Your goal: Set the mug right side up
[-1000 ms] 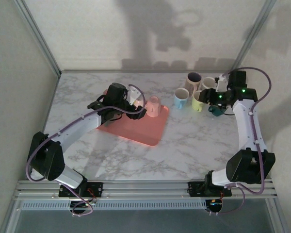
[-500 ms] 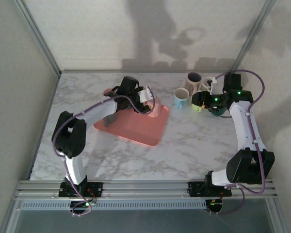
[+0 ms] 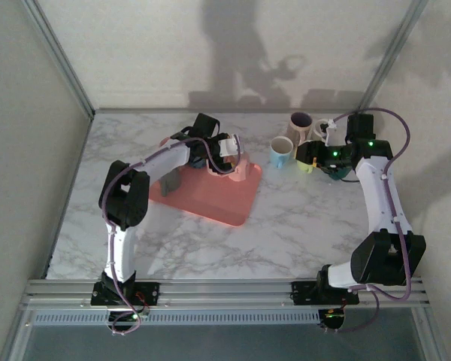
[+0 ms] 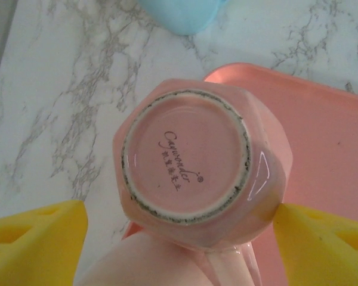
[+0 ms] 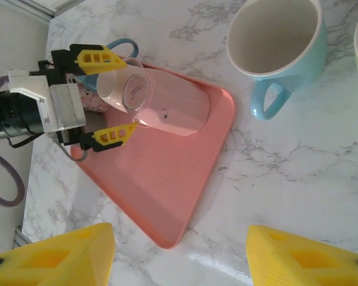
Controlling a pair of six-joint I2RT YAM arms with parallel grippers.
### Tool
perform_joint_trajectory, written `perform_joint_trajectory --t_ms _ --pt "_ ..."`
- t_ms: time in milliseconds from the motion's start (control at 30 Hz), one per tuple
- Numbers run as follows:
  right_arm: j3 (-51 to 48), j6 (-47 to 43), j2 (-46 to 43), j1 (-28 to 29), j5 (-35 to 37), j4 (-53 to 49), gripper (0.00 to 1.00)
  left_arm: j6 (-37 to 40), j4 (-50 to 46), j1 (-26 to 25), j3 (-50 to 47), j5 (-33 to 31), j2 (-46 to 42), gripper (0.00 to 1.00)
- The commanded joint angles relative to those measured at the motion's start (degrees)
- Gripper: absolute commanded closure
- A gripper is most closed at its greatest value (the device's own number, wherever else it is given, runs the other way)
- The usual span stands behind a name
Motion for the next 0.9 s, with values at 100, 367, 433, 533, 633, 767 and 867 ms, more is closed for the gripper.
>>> perform_joint_trajectory --t_ms 100,367,433,533,633,767,867 --pt "2.05 -0.36 -0.31 0.19 -1.95 1.28 0.4 1.15 -4.26 -0.46 4.59 0.44 3.45 0.23" --pt "1.7 -0.09 -0.66 0.19 -1.89 1.48 0.4 -5.58 -6.02 -2.64 3.99 -0.5 1.99 0.29" --pt "1.48 -0.01 -0.91 0.23 -1.91 1.6 0.4 -9.17 -6.38 -3.46 3.79 -1.33 1.79 0.31" --pt "1.06 0.17 -1.18 0.19 -1.94 1.74 0.4 -15.19 -6.6 -4.47 3.77 -2.97 1.26 0.34" --pt "0.78 0.26 -1.49 0.17 -2.1 1.77 0.4 -20.81 -5.83 -4.68 3.02 -5.46 -0.15 0.32" --pt "0.31 0.69 -2.05 0.18 -2.03 2.1 0.4 -25.29 -0.32 -3.88 -3.25 -7.38 -5.28 0.26" --pt "0.08 1.33 -2.31 0.15 -1.6 2.22 0.4 -34.85 4.41 -1.96 -7.17 -5.66 -9.53 0.25"
